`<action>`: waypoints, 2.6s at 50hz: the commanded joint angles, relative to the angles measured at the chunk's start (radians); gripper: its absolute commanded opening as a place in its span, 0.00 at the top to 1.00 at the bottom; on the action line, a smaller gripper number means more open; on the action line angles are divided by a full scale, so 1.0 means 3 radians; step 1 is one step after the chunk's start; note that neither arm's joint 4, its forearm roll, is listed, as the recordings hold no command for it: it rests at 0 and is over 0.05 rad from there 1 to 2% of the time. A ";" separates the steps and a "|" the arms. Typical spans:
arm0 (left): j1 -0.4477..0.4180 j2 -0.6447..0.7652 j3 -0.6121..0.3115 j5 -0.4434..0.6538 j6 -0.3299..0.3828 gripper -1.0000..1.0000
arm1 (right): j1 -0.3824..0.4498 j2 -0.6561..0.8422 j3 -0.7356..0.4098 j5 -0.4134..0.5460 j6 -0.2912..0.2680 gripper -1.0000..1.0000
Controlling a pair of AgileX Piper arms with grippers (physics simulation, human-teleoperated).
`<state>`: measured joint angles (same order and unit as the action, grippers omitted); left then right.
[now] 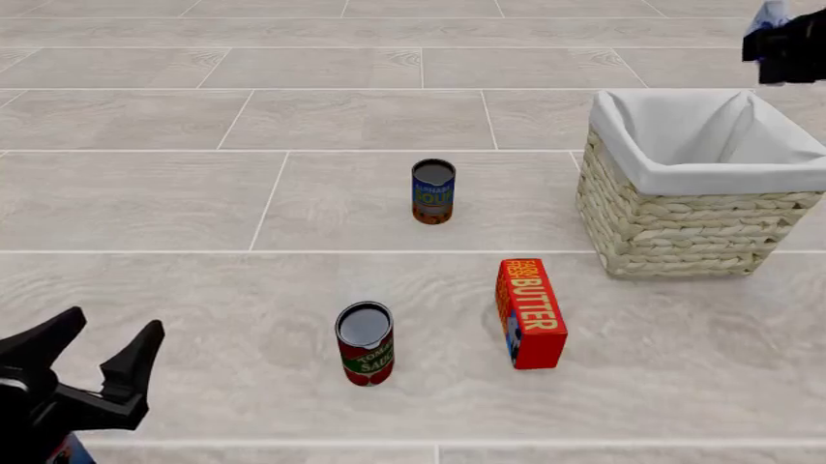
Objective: Pick the cream cheese and place it in the basket.
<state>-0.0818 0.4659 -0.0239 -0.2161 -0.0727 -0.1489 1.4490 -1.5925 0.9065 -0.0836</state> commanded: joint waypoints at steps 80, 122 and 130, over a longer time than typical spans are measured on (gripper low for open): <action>0.0030 0.0450 0.0079 -0.0335 0.0010 0.00 | -0.0087 0.0981 -0.0336 -0.0170 0.0204 1.00; 0.0038 0.0456 0.0079 -0.0343 -0.0008 0.00 | -0.0136 0.0888 -0.0075 -0.0678 0.0299 1.00; 0.0046 0.0454 0.0079 -0.0339 -0.0004 0.00 | -0.0159 0.0906 -0.0056 -0.0758 0.0285 1.00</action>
<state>-0.0747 0.5853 -0.0388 -0.3160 -0.0705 -0.1845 1.7353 -1.6264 0.7323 -0.0137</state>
